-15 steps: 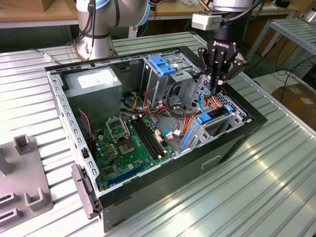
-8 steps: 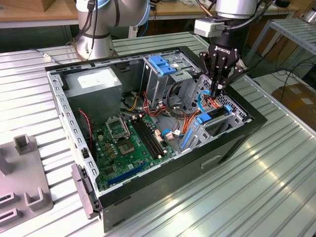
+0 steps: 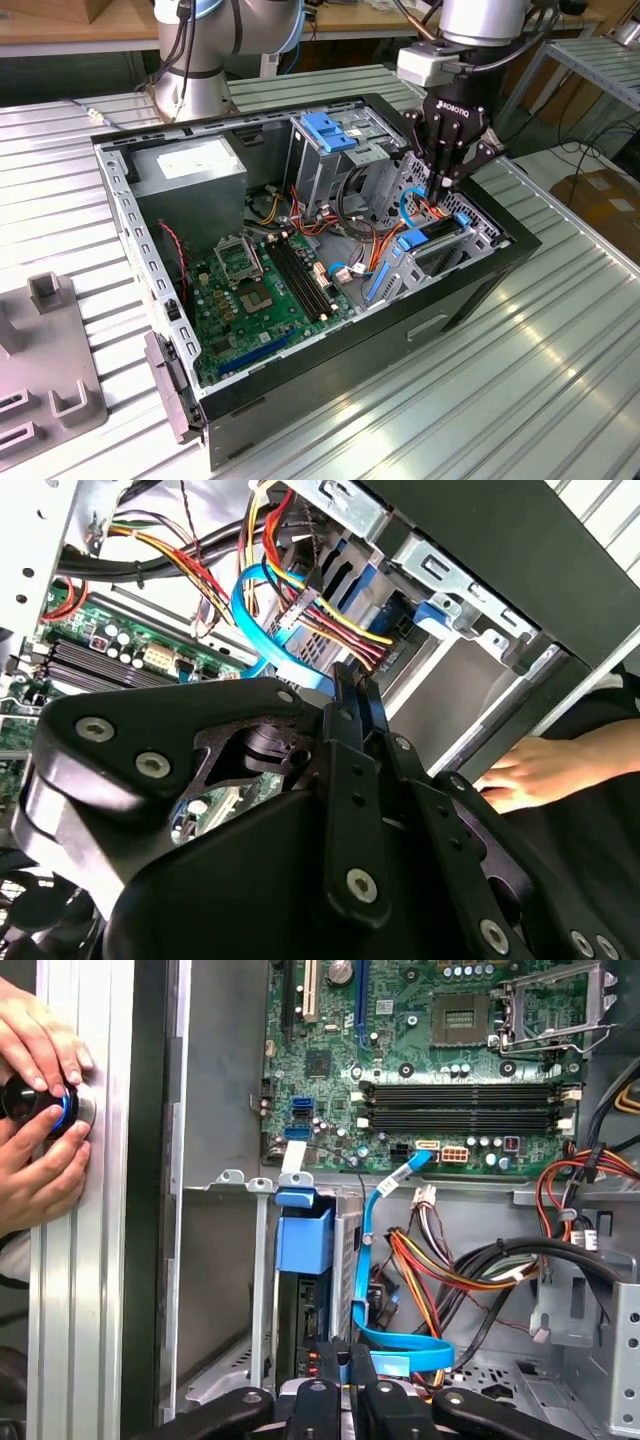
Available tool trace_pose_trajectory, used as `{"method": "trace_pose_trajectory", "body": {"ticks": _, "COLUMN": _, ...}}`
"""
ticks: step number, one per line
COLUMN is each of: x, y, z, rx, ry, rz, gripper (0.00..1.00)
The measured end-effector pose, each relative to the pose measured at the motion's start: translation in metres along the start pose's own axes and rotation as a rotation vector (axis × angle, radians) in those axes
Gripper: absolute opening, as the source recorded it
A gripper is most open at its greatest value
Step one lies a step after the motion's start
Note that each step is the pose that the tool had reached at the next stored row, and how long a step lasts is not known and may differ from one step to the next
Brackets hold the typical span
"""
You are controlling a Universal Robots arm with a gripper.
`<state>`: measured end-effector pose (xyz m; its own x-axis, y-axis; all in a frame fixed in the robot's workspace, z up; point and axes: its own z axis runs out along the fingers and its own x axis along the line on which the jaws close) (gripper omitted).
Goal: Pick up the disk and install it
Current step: 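Insert the second disk wire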
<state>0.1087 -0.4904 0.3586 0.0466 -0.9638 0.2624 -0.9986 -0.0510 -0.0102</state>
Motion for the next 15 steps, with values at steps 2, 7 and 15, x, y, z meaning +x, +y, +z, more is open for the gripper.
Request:
{"method": "trace_pose_trajectory", "body": {"ticks": 2, "x": 0.0049, "y": 0.0017, "z": 0.0021, "rx": 0.0027, "ry": -0.0088, "rz": -0.007, "gripper": 0.16}}
{"method": "trace_pose_trajectory", "body": {"ticks": 7, "x": 0.0234, "y": 0.0043, "z": 0.0106, "rx": 0.0084, "ry": -0.0655, "rz": -0.01, "gripper": 0.16}}
{"method": "trace_pose_trajectory", "body": {"ticks": 15, "x": 0.0397, "y": 0.0069, "z": 0.0179, "rx": 0.0161, "ry": -0.1392, "rz": -0.011, "gripper": 0.16}}
